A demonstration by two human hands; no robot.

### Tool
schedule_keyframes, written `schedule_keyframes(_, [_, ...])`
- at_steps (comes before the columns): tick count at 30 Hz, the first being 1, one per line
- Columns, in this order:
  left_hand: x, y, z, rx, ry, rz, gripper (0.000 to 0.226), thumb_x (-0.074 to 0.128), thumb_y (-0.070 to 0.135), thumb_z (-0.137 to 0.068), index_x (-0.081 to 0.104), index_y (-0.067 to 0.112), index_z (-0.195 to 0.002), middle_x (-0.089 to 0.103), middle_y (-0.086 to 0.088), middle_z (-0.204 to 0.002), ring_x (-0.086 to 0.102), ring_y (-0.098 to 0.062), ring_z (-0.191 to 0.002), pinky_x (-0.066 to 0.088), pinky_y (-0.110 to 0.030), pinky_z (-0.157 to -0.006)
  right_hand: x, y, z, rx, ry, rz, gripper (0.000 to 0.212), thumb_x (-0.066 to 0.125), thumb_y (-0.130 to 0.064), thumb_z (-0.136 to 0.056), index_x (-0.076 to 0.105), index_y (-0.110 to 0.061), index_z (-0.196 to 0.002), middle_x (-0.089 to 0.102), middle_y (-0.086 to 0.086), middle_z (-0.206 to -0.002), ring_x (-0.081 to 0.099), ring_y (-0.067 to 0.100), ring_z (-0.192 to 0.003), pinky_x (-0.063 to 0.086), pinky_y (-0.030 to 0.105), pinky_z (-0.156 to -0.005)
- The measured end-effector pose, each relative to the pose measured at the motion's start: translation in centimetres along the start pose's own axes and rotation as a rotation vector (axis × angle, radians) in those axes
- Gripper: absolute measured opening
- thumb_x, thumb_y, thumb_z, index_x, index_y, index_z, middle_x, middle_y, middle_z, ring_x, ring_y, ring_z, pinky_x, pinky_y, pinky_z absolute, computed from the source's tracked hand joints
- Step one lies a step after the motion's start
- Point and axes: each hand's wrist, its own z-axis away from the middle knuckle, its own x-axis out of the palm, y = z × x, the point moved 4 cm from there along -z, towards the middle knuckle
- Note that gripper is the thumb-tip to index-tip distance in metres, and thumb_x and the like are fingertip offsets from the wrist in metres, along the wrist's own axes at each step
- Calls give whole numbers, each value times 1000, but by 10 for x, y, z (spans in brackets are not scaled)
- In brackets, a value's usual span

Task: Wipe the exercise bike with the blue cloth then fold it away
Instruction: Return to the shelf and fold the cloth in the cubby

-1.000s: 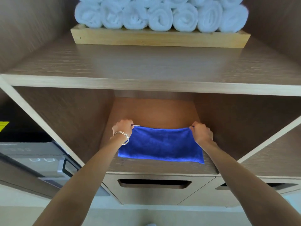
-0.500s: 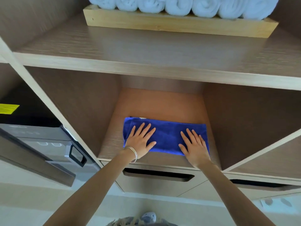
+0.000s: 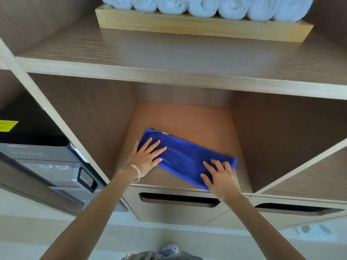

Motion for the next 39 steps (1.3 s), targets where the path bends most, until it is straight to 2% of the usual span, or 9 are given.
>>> schedule_keyframes(3, [-21,-4,-14,-73,23,-209,49,25,42,-100,8,41,-146,-3,7,-159,-18,-26,-145,-6,-52,-117,-8,-14,11,-121,-34,-102,40,42,-42,-94,49,-36,-132,50,-13,-130,48,14,-115,45,24,-81])
schedule_keyframes(6, [-37,21,-9,-102,150,-134,50,43,25,-95,30,31,-143,17,1,-157,5,-28,-145,7,-43,-119,-21,-21,9,-142,-116,-335,29,48,-25,-93,64,-36,-114,63,-16,-111,60,10,-99,39,19,-69])
schedule_keyframes(8, [-33,42,6,-119,138,40,45,46,34,-93,40,26,-137,33,1,-149,27,-25,-136,24,-34,-112,-29,-21,-1,-122,-103,-385,31,47,-16,-92,67,-31,-110,66,-14,-112,61,12,-101,42,21,-72])
schedule_keyframes(11, [-21,61,32,-138,53,108,63,52,53,-85,39,18,-135,35,-2,-142,31,-26,-130,33,-36,-105,-37,-26,-20,-189,-58,-362,32,48,-8,-91,66,-23,-113,63,-9,-120,56,14,-111,46,25,-85])
schedule_keyframes(15, [-15,56,48,-145,77,159,73,58,55,-81,34,13,-136,36,-1,-139,32,-21,-130,34,-30,-105,-28,-39,-50,-357,-165,-188,43,58,-18,-91,51,-21,-133,43,-6,-144,37,13,-133,32,27,-108])
schedule_keyframes(19, [-17,45,38,-100,16,275,73,64,45,-81,34,12,-138,35,-2,-144,34,-21,-132,35,-32,-107,-19,-40,-70,-397,-302,-103,64,61,-31,-89,33,-19,-145,20,-6,-156,18,14,-143,19,31,-117])
schedule_keyframes(26, [-30,31,6,35,-104,305,77,71,27,-79,31,12,-143,27,0,-153,22,-18,-142,20,-30,-115,-25,-41,-58,-262,-147,-20,58,63,-45,-83,47,-22,-134,47,-4,-139,29,16,-135,22,29,-110])
schedule_keyframes(30, [-34,24,1,96,-149,362,63,69,24,-81,43,14,-137,36,-1,-148,33,-17,-137,25,-27,-112,-24,-40,-40,-151,-92,90,48,62,-49,-82,55,-24,-123,60,-2,-121,41,17,-125,29,31,-104])
schedule_keyframes(39, [-32,41,-3,152,-114,146,78,74,44,-71,43,18,-138,35,1,-148,32,-20,-136,28,-34,-112,-34,-42,-47,-212,-304,54,80,74,-49,-69,44,-17,-136,43,1,-133,39,20,-125,38,32,-101])
